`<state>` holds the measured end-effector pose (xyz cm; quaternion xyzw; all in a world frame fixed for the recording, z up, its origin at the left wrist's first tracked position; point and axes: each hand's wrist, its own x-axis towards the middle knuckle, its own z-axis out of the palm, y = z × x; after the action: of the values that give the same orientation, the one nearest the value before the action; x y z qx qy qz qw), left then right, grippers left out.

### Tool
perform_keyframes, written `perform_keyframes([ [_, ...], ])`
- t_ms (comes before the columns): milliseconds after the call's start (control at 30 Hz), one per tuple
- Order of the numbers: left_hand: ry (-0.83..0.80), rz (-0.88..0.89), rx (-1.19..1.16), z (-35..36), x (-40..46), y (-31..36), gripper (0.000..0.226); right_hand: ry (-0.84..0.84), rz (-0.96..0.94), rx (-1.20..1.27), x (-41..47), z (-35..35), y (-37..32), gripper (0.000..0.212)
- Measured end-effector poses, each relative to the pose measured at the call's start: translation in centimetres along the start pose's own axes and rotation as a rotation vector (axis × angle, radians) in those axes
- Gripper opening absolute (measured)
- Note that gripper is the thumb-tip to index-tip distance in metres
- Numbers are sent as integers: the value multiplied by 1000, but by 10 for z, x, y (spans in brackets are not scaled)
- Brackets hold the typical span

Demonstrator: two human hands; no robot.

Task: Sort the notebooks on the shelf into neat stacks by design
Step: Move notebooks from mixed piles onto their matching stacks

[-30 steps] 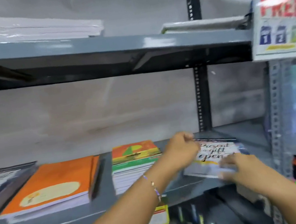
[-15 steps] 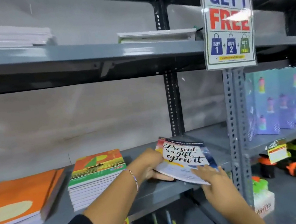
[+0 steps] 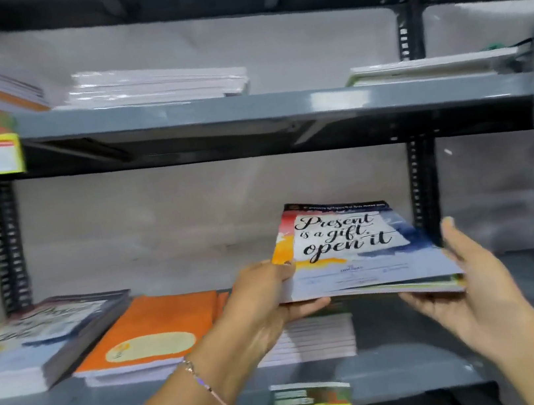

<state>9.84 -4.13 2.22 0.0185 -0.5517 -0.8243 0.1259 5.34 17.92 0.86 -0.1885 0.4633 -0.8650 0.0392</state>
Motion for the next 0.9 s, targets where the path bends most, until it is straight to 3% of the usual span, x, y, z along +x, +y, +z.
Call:
perform_keyframes([
  [167, 178, 173, 128, -110, -25, 55, 15, -236, 140, -127, 21, 100, 58, 14],
  [300, 449, 250, 216, -208, -46, 93, 11, -389, 189, -127, 34, 194, 122, 35],
  [400, 680, 262, 424, -280, -56, 122, 5, -404, 218, -131, 41, 265, 173, 29],
  [533, 836, 257, 685, -362, -58, 150, 5, -329, 292, -179, 40, 338, 241, 11],
  [667, 867, 161, 915, -414, -47, 148, 20, -314, 328, -303, 31, 368, 288, 14],
  [767, 927, 12, 1204, -434, -41, 140, 12, -378, 331, -536, 17, 370, 287, 17],
  [867, 1076, -97, 1506, -440, -42, 137, 43, -470, 374, -485, -1, 361, 262, 3],
  [900, 1107, -64, 1507, -434, -41, 134, 47, -501, 373, -453, -7, 353, 252, 11],
])
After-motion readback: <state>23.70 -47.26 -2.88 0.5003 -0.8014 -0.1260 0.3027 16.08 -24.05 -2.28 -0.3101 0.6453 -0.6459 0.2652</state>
